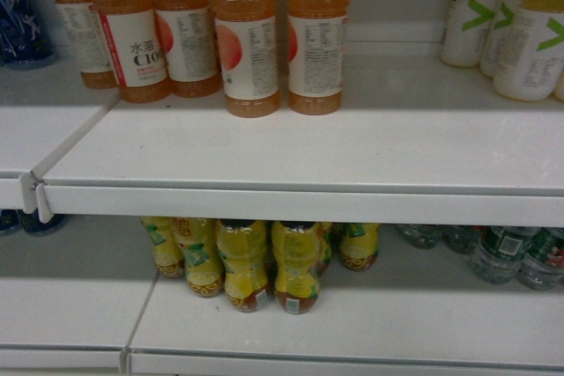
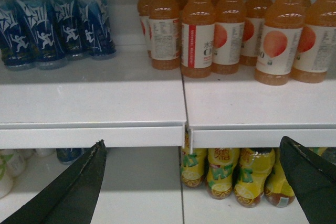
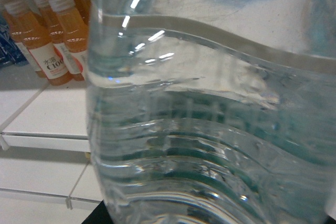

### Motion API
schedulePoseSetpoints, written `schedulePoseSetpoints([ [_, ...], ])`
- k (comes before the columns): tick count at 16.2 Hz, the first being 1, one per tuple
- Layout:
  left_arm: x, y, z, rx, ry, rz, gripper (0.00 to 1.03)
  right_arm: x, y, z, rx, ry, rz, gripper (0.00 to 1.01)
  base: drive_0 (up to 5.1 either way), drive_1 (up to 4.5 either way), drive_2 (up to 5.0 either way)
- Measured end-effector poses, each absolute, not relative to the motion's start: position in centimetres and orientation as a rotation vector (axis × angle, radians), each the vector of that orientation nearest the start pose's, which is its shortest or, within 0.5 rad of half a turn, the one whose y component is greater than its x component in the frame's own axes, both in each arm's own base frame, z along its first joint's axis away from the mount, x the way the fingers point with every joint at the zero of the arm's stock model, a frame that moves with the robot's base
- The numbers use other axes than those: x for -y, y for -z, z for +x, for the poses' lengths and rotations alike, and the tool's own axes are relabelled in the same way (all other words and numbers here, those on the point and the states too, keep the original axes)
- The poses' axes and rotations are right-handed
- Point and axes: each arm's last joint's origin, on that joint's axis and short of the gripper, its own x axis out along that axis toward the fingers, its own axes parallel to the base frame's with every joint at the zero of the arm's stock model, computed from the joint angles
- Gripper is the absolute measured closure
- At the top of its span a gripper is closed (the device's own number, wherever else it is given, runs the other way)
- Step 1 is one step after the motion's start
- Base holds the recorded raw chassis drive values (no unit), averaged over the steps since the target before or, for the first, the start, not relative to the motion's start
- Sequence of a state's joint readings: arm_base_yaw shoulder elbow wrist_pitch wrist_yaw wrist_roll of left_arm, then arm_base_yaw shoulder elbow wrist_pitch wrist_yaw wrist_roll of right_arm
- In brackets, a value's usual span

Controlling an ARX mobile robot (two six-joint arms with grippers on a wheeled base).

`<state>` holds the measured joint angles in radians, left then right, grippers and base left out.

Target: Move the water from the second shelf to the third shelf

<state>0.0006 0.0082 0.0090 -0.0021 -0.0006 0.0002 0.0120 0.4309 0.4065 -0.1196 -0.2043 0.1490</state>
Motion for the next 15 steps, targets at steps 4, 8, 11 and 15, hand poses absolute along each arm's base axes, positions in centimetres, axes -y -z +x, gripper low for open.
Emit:
schedulePoseSetpoints([
  [4, -0.01, -16.55, 9.77, -0.004, -0.001, 0.000, 0.05, -0.73, -25.41, 12.15, -0.158, -0.204, 0.162, 0.60, -4.6, 2.23, 2.2],
  [8, -0.01, -16.56, 9.77, -0.002, -0.001, 0.000, 0.05, -0.73, -25.40, 12.15, -0.159, -0.205, 0.162, 0.60, -4.6, 2.24, 2.2],
  [11, -0.01, -16.55, 9.77, -0.003, -0.002, 0.000, 0.05, -0.73, -25.38, 12.16, -0.161, -0.204, 0.162, 0.60, -4.6, 2.23, 2.2],
  [15, -0.01, -16.57, 9.77, -0.001, -0.002, 0.000, 0.05, -0.73, -25.38, 12.16, -0.160, -0.204, 0.162, 0.60, -4.8, 2.32, 2.3],
])
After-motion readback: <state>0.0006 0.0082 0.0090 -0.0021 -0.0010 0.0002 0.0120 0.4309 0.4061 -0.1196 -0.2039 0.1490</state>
